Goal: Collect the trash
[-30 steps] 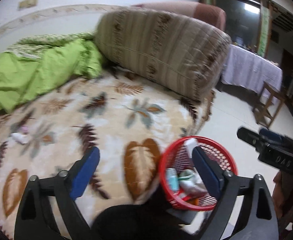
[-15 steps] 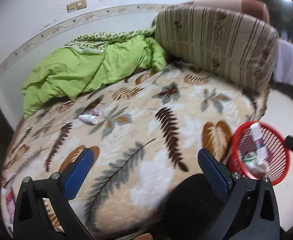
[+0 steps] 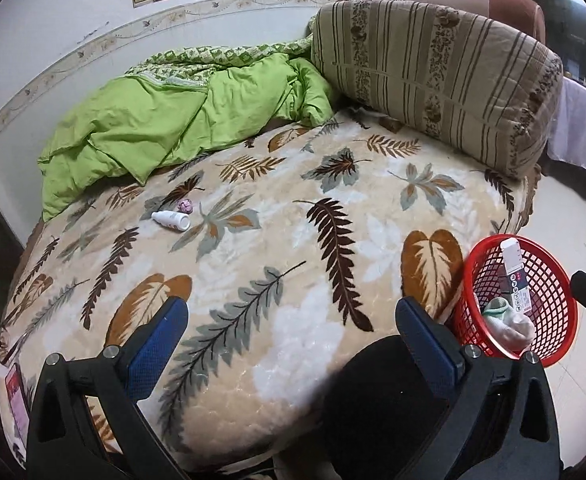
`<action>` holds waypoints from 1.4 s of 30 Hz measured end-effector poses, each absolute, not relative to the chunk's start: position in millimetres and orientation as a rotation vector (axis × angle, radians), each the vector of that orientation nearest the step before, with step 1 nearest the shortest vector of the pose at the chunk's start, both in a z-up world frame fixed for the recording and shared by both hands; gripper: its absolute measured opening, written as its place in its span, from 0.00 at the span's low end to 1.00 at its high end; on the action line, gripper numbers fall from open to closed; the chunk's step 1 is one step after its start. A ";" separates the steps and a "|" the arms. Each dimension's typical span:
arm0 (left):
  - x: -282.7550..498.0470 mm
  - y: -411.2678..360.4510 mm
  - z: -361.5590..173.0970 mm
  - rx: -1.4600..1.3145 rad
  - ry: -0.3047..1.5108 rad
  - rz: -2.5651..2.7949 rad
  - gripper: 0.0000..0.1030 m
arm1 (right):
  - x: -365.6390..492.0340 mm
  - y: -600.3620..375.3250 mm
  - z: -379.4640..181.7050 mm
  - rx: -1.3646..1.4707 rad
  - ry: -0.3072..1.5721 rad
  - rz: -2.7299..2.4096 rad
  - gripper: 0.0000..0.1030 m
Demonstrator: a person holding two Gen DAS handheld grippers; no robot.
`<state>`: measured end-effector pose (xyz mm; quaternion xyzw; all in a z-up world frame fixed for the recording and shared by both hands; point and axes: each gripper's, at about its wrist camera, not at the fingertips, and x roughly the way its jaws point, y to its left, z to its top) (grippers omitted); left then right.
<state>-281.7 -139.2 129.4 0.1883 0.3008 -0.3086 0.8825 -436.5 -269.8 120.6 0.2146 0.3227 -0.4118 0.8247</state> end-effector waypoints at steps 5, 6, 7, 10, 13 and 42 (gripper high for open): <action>-283.9 -139.9 129.5 0.395 0.622 -0.654 1.00 | -434.0 -265.5 123.2 0.430 0.680 -0.869 0.96; -283.6 -140.2 129.5 0.395 0.623 -0.656 1.00 | -433.8 -265.3 123.3 0.429 0.681 -0.869 0.96; -283.9 -139.9 129.4 0.395 0.623 -0.657 1.00 | -433.5 -265.3 123.1 0.429 0.683 -0.869 0.96; -284.0 -140.2 129.4 0.389 0.627 -0.662 1.00 | -432.7 -265.4 122.6 0.429 0.687 -0.867 0.96; -284.7 -140.1 129.1 0.383 0.628 -0.667 1.00 | -431.8 -264.3 123.0 0.422 0.689 -0.865 0.96; -289.0 -142.5 130.6 0.386 0.623 -0.679 1.00 | -429.2 -261.9 121.7 0.414 0.693 -0.858 0.96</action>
